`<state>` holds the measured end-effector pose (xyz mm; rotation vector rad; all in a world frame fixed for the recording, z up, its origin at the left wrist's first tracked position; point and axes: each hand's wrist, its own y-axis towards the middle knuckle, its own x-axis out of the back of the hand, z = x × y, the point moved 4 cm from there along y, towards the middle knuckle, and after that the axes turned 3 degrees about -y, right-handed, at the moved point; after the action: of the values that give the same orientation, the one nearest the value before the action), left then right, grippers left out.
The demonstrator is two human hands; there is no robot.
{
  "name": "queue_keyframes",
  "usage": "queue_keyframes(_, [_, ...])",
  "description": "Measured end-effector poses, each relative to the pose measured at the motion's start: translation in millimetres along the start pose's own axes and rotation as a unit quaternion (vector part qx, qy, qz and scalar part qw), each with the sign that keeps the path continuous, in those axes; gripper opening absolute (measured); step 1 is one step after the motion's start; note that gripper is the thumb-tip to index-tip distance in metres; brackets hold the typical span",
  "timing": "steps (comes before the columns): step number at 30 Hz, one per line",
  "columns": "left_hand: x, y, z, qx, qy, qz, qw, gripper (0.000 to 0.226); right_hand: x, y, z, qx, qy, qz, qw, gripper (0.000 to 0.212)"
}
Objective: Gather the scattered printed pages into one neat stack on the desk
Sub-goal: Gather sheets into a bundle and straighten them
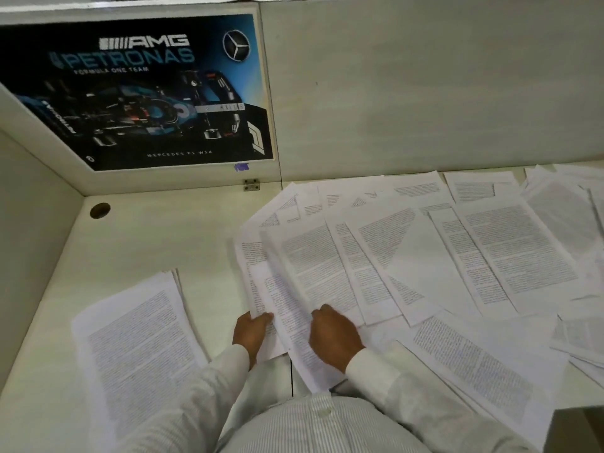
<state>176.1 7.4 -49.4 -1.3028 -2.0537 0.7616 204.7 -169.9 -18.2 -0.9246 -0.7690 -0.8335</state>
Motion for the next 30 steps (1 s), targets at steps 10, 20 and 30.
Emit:
queue_keyframes(10, [9, -15, 5, 0.009, -0.035, -0.01, 0.999, 0.035, 38, 3, -38, -0.074, 0.189, -0.106, 0.973, 0.023])
queue_keyframes(20, [-26, -18, -15, -0.008, -0.004, 0.051, 0.999, 0.054, 38, 4, -97, -0.187, 0.025, -0.089, 0.978, 0.036])
queue_keyframes(30, [-1, -6, -24, -0.058, 0.012, -0.013, 0.998, 0.049, 43, 8, -112, -0.21, 0.114, -0.106, 0.965, 0.03])
